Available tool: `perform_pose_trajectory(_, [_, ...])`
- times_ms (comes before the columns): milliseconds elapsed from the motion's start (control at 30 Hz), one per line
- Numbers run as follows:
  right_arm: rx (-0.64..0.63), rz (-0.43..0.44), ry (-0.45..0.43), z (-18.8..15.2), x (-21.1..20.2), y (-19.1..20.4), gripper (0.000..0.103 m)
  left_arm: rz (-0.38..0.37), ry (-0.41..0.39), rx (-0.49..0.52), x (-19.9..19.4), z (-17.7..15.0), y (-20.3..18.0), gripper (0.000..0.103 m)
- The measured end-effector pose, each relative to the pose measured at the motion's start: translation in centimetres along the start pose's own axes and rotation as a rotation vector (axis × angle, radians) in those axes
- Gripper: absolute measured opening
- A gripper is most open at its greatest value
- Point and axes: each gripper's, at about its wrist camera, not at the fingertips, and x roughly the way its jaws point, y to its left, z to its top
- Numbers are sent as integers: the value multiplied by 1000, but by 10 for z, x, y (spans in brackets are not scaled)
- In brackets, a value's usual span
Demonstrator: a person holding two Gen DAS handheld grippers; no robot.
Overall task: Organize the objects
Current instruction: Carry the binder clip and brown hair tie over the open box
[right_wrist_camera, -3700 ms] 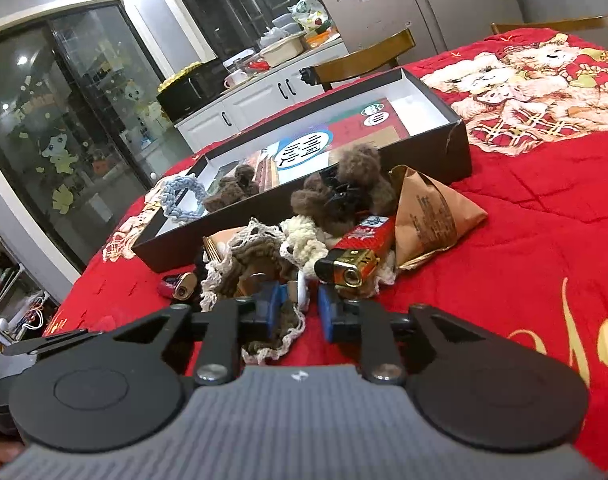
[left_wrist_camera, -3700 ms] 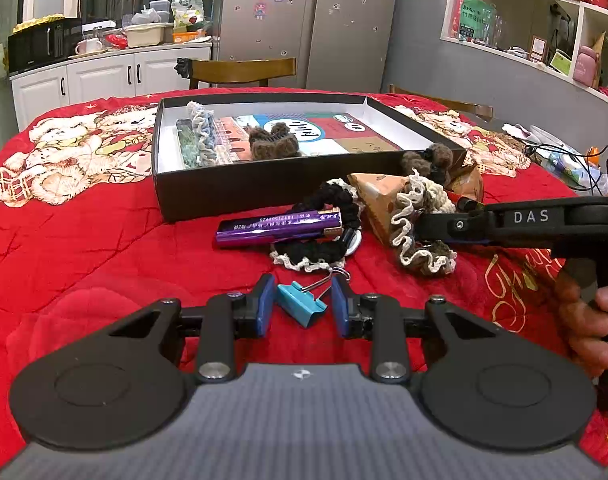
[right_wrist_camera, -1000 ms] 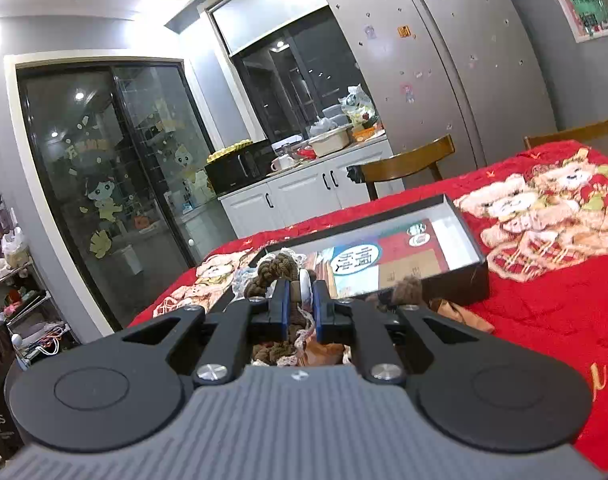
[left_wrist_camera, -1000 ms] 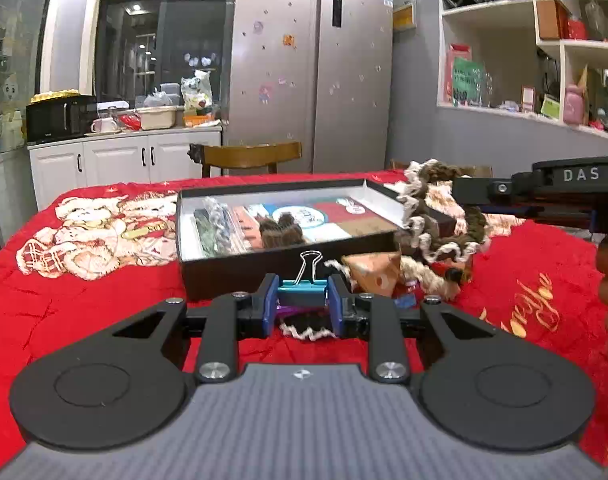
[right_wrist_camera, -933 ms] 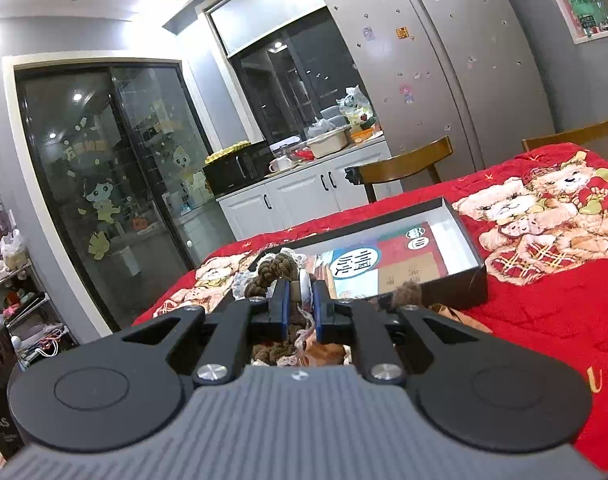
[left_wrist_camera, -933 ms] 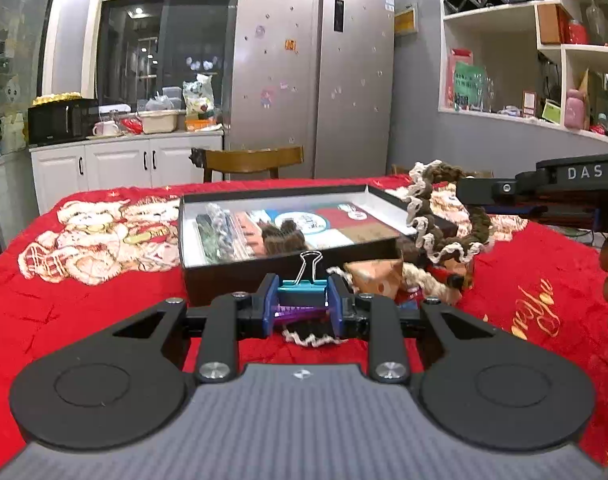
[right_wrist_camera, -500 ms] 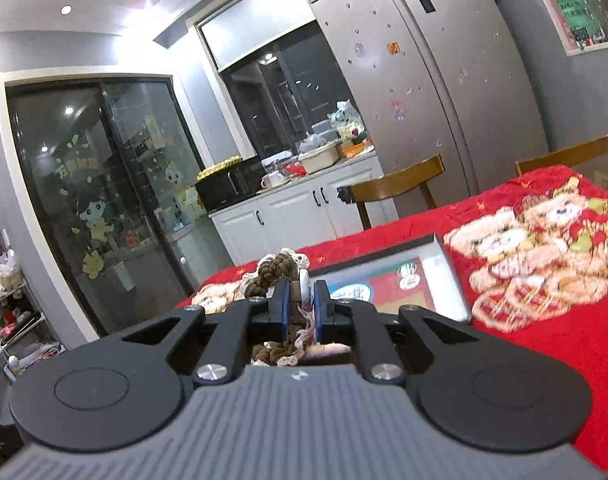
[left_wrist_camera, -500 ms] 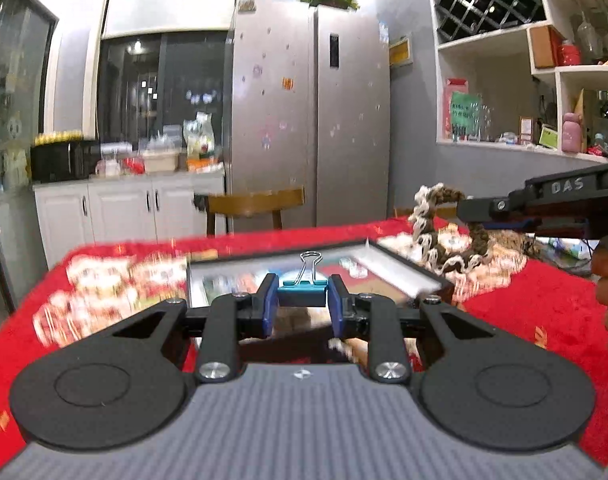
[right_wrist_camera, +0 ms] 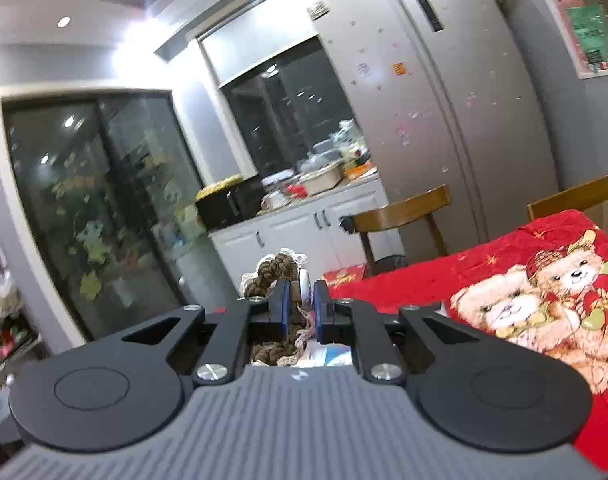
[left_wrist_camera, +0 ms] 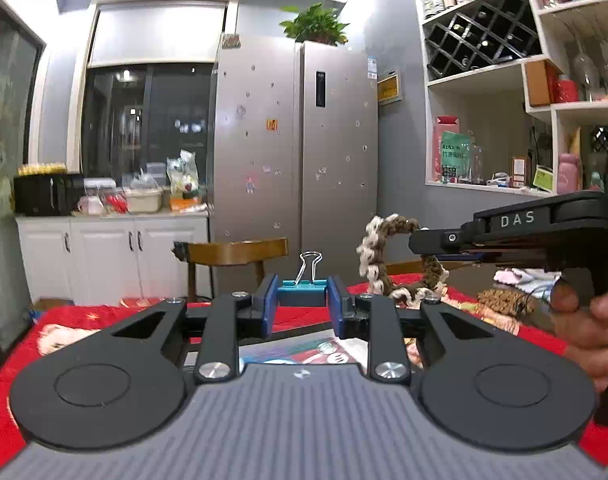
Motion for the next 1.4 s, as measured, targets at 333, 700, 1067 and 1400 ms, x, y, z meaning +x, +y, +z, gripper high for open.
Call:
perform_pose_trajectory(333, [93,-77,43,9,50,-45,14,-35,120,-88,108,15,-14,31])
perform_pose_trajectory(700, [128,-157,174,-35,97,-94,14,-46,306,-79,182,-51,3,31])
perform_pose_trajectory(1067, [185,-200,329,-72,123,-121,14,-26,464,-14,209,-93,5,31])
perform_pose_trajectory(1400, [216,-167,362,-72,124,-119,14,-2,486,-9,211,-102,0,31])
